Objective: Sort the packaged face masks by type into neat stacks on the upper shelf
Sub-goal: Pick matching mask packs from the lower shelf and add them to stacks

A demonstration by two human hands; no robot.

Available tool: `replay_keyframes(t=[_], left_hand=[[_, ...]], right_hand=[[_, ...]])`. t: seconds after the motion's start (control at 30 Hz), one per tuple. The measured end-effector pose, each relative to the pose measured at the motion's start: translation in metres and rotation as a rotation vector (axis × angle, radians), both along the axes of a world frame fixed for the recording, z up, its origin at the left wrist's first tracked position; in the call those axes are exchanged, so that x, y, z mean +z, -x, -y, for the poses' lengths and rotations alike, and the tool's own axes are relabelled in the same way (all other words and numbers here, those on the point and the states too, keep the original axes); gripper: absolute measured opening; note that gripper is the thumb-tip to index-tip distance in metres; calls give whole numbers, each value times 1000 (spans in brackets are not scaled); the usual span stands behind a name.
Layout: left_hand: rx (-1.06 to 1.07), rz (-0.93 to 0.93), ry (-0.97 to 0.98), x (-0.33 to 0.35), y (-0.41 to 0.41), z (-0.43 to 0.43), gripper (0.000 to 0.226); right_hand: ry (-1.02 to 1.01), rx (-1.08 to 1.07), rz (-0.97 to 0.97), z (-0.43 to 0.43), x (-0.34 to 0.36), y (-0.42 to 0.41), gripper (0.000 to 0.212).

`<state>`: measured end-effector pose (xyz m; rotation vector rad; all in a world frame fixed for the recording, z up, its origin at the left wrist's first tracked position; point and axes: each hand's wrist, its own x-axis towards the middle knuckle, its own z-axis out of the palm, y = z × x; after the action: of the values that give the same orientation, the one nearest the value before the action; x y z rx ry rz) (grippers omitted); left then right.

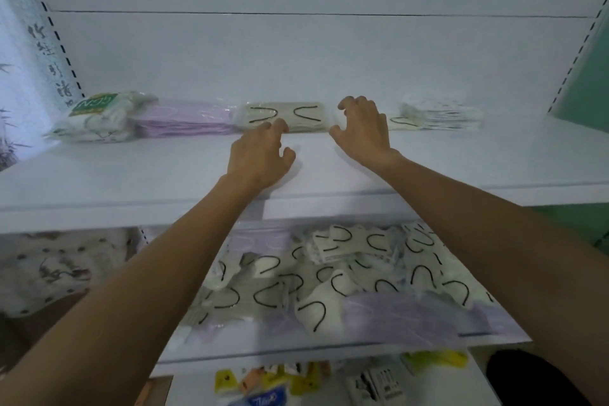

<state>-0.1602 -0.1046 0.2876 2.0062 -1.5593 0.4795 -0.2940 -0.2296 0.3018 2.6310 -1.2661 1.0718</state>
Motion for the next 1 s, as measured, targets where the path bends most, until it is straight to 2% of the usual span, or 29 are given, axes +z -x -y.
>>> replay_keyframes(t=[0.13, 0.33, 0.4, 0.57, 0.67, 0.87, 0.93, 1.0], left_hand=[[23, 14, 84, -19, 26, -47, 26], [26, -3, 53, -64, 47, -115, 20], [56, -73, 8, -87, 46, -131, 21], [176, -218, -159, -153, 33, -156, 26], [246, -299, -216, -195, 29, -166, 26], [261, -418, -371, -272, 19, -183, 30], [262, -448, -379, -289, 2, -183, 32], [264, -465, -373, -305, -17, -183, 35]], right_hand=[[59, 57, 96, -41, -15, 28, 25], [-128, 113, 330, -105, -40, 59, 14], [-98, 137, 291, -118, -52, 68, 11], [-85, 220, 34, -129, -111, 76, 12], [-250, 199, -91, -125, -153, 69, 16], [-837, 73, -305, -122, -238, 32, 32], [-936, 71, -331, -121, -265, 15, 30], [-972, 55, -305, -117, -288, -6, 38]])
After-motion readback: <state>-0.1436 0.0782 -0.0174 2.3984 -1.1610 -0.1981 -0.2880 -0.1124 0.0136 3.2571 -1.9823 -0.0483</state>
